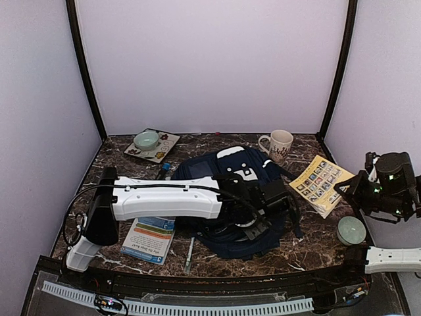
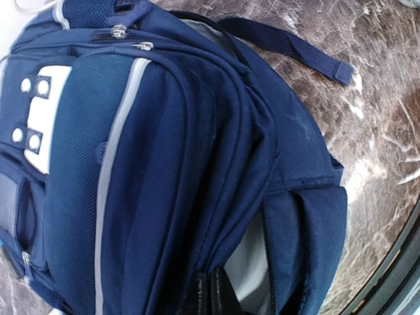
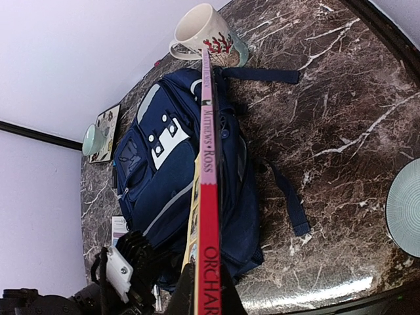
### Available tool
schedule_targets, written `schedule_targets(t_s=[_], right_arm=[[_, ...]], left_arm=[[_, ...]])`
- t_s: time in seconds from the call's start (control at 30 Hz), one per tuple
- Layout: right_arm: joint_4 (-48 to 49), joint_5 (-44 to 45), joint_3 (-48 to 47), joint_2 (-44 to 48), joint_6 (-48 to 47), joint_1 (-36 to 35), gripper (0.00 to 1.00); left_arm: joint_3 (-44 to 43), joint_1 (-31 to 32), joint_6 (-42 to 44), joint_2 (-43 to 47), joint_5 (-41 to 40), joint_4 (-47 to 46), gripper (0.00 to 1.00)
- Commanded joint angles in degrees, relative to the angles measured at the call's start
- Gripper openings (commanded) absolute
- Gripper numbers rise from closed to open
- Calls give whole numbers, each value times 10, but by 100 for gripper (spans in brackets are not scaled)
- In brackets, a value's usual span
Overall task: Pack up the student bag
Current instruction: Pick up the largest pocket of the bag from the student bag.
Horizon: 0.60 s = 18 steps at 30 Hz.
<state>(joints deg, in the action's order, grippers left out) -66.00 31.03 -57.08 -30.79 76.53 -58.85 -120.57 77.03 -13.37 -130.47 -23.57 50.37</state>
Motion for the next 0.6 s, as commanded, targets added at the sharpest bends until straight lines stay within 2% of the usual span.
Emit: schedule_targets(t_s=[0.0,0.1,0.23,0.4,0.57], right_arm=[[27,-9,-1,4,-26,2,0],[35,-23,-1,-5,-35,3,0],[58,-54,0,-19,-47,2,0],[83,-103,-6,-38,-58,2,0],[84,-154,-6,-50,-47,2,0]], left_arm=[[-53,-5,-26,7,-84,57,0],[-88,-15,-53,7,-107,92,0],[-112,-41,-96,19,-95,127,0],[-111,-78,-151,53,-57,129,0],[-110,-86,-172,83,-42,102,0]])
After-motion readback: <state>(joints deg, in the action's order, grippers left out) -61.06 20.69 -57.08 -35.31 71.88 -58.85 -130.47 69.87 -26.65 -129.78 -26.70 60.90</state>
